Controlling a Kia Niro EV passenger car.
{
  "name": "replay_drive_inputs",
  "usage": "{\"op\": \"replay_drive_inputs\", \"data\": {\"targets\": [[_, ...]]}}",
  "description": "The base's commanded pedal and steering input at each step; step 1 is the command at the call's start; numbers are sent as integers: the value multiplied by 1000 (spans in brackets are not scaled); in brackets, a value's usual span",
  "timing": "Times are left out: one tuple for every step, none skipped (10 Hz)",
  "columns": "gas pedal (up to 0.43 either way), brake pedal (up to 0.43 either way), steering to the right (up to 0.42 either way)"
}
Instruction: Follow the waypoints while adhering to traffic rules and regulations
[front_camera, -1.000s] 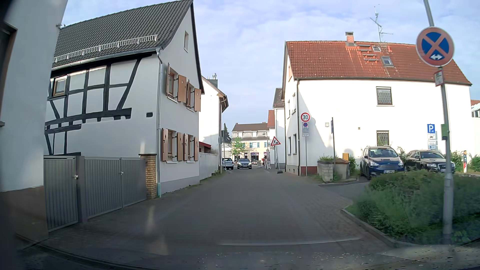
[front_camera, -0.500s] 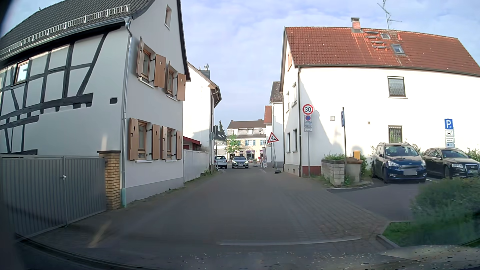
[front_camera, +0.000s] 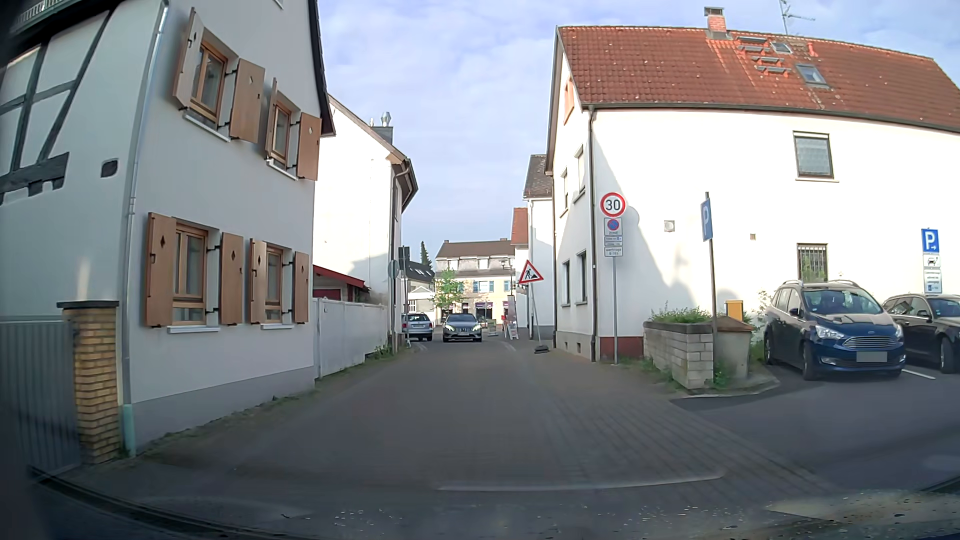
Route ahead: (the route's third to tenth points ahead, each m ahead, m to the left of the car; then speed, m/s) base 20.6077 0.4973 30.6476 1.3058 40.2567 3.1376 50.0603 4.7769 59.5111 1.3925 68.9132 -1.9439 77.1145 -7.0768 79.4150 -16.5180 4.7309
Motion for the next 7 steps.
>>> {"op": "replay_drive_inputs", "data": {"targets": [[0,0,51],[0,0,51],[0,0,50],[0,0,50],[0,0,47],[0,0,41],[0,0,40]]}}
